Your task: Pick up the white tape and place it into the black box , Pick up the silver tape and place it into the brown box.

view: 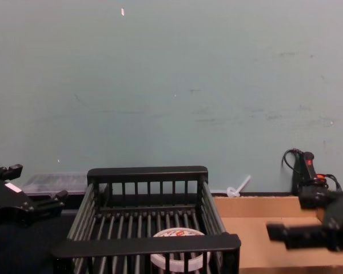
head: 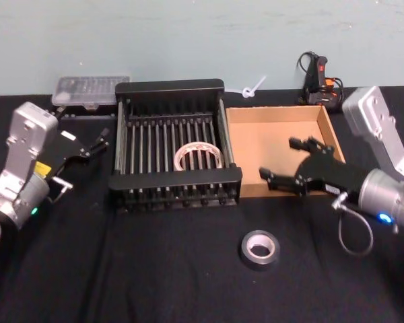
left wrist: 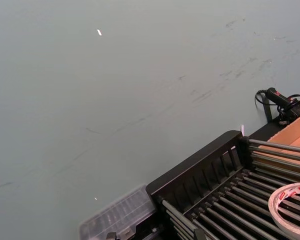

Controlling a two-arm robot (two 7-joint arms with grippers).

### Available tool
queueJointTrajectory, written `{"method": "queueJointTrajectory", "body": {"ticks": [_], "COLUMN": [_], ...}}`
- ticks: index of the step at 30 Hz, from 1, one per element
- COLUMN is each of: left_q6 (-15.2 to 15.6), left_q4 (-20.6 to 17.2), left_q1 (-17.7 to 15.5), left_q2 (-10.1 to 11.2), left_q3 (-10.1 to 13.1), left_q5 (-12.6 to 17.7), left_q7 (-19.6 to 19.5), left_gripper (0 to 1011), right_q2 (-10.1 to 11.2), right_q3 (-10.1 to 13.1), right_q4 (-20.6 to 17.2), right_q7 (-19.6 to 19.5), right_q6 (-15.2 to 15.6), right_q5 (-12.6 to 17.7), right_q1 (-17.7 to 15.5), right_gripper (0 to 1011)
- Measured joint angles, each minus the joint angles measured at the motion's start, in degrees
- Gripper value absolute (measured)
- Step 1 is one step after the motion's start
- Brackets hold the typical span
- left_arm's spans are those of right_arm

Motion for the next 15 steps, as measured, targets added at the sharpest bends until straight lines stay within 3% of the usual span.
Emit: {"method": "queueJointTrajectory", "body": {"ticks": [6, 15], "left_q6": [0.0, 0.0], "left_q4": [0.0, 0.0], "left_q1": [0.0, 0.0], "left_q2": [0.0, 0.0], "left_q3": [0.0, 0.0], "left_q5": [0.0, 0.0], "left_q7": [0.0, 0.0], "left_gripper": [1001, 1001], "right_q2": [2.7, 5.0], "right_q3": [-0.9, -2.8], "right_q4": [-2.1, -2.5], "right_q7": [0.7, 2.2], "right_q6": [2.0, 4.3], "right_q5": [1.2, 2.3], "right_q1": [-2.8, -3.8], "right_gripper": [1002, 1002]}}
